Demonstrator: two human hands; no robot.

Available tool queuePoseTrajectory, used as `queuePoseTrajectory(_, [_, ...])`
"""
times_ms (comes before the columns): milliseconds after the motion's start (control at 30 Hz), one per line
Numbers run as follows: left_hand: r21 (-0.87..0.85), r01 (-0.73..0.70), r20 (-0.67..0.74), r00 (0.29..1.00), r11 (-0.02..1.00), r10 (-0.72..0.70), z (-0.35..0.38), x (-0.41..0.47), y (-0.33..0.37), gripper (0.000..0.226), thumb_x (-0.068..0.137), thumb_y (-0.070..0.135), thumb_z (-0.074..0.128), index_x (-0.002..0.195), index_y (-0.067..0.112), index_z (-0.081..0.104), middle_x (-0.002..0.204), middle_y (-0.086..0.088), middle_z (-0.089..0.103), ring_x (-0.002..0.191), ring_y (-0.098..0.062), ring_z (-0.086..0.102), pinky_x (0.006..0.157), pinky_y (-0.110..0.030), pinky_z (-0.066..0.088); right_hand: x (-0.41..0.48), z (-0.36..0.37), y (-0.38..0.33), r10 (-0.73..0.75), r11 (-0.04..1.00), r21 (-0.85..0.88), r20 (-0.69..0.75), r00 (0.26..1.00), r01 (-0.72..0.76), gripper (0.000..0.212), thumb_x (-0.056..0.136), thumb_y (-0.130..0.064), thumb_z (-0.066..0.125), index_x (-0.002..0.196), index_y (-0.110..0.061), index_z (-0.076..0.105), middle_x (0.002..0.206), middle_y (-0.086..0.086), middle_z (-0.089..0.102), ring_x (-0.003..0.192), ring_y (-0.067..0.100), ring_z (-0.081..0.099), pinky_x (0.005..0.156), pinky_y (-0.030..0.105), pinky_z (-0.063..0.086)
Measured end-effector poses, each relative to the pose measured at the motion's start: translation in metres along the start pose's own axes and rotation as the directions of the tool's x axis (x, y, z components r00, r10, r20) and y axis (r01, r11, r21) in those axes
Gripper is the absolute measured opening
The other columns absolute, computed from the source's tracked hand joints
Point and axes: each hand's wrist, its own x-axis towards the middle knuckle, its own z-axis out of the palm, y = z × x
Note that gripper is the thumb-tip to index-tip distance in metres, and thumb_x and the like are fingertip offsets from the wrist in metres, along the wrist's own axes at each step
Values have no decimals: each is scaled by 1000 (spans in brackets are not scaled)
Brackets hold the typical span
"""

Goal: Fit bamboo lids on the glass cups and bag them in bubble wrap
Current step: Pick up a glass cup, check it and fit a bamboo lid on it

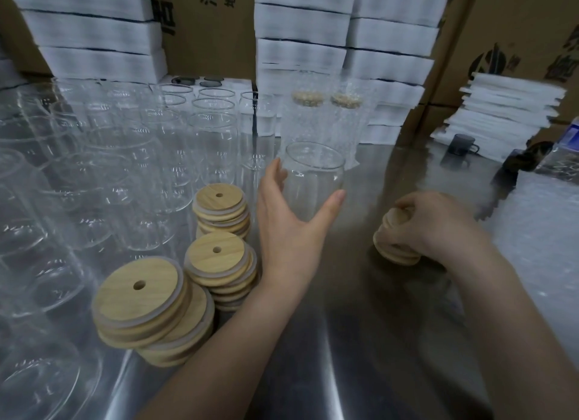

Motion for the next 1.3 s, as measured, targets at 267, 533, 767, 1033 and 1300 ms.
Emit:
queuePoseTrajectory(267, [55, -40, -21, 999, 998, 41, -2, 4, -2, 95, 81, 42, 75, 152, 24, 15, 146, 7, 30, 140, -12, 31, 117, -44, 29, 2, 10, -17, 85, 537, 840, -145, 986, 78, 28, 88, -40, 59, 86, -14, 69, 68, -1, 66, 71, 15, 64, 55, 31, 52])
queuePoseTrajectory(533, [359, -408, -5, 898, 839, 439, -4, -3, 13, 86, 80, 14, 69, 149, 6, 19, 153, -23, 20, 145, -30, 19, 119, -51, 19, -1, 17, -28, -122, -123, 959, 241, 963, -255, 31, 101, -37, 48, 112, -9, 56, 90, 19, 75, 78, 37, 74, 55, 42, 59])
queuePoseTrajectory(767, [228, -729, 184, 683, 645, 707, 4, -20, 26, 65, 76, -5, 65, 135, 3, 38, 140, -28, 42, 137, -37, 39, 113, -45, 36, 7, 26, -24, -203, -111, 973, 179, 963, -205, 17, 90, -27, 70, 101, -13, 69, 88, 8, 75, 79, 25, 74, 70, 37, 59])
queuePoseTrajectory(1033, [204, -549, 325, 819, 810, 473, 9, -25, 19, 71, 82, 7, 71, 143, -3, 37, 143, -18, 47, 136, -28, 43, 110, -40, 38, 4, 23, -21, -332, -142, 983, 65, 941, -117, 18, 63, -4, 77, 80, -10, 78, 83, 14, 73, 75, 23, 73, 65, 33, 61])
queuePoseTrajectory(1300, [188, -505, 244, 855, 843, 458, 10, -24, 17, 62, 84, 15, 69, 139, -3, 44, 141, -16, 52, 133, -22, 48, 111, -21, 34, -4, 8, -21, -487, -232, 957, 38, 872, -171, 51, 65, 14, 58, 113, -1, 59, 90, 14, 72, 87, 24, 73, 68, 35, 60])
